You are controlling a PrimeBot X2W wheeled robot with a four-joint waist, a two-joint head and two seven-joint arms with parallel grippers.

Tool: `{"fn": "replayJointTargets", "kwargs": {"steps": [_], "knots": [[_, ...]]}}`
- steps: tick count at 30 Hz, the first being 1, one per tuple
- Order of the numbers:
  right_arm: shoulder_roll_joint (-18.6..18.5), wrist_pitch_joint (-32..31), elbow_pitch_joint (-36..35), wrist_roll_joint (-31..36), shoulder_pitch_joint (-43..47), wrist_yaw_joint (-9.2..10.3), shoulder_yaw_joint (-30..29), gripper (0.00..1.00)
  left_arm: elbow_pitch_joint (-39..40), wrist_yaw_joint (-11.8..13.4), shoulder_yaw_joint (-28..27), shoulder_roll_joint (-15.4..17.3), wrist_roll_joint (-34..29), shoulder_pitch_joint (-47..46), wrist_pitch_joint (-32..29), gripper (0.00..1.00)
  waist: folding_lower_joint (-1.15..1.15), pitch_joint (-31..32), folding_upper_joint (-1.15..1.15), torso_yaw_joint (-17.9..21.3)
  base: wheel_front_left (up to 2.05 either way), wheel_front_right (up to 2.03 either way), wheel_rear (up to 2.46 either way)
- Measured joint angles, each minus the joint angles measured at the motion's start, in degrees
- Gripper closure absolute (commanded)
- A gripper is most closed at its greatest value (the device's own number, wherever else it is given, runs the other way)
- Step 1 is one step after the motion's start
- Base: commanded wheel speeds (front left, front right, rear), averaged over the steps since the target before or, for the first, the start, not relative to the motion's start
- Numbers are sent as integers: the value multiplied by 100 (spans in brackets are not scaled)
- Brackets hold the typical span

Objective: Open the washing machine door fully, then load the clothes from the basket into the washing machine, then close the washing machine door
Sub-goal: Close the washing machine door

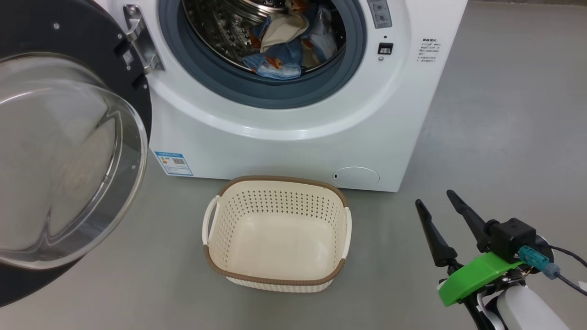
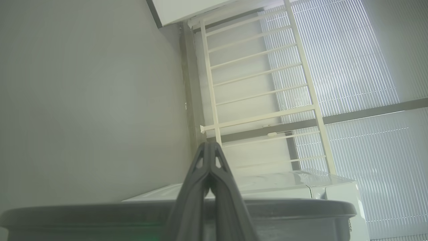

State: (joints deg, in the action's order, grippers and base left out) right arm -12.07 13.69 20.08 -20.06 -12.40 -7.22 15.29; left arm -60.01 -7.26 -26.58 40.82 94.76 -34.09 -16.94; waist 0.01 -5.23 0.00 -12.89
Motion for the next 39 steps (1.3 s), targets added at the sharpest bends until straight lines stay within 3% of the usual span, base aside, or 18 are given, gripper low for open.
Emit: {"fn": "replayJointTargets", "kwargs": {"steps": [13, 22, 28, 39], "knots": [[-56, -160, -191, 44, 6, -1, -93, 0, -115, 0, 279, 93, -109, 49, -1090, 100, -1, -4, 0, -21, 0, 0, 0], [-64, -210, -219, 42, 138, -1, -97, 0, 459, 0, 479, 20, -107, 455, -2138, 100, -1, 125, 0, -114, 0, 0, 0], [-55, -168, -165, -15, 138, -1, -63, 0, 1016, 0, 711, -155, -122, 841, -2731, 100, -1, 219, 0, -185, 0, 0, 0], [32, 3, 120, -212, 223, -1, 105, 0, 2843, 0, 1020, -757, -35, 1770, -3713, 100, -1, 519, 0, -276, 0, 0, 0]]}}
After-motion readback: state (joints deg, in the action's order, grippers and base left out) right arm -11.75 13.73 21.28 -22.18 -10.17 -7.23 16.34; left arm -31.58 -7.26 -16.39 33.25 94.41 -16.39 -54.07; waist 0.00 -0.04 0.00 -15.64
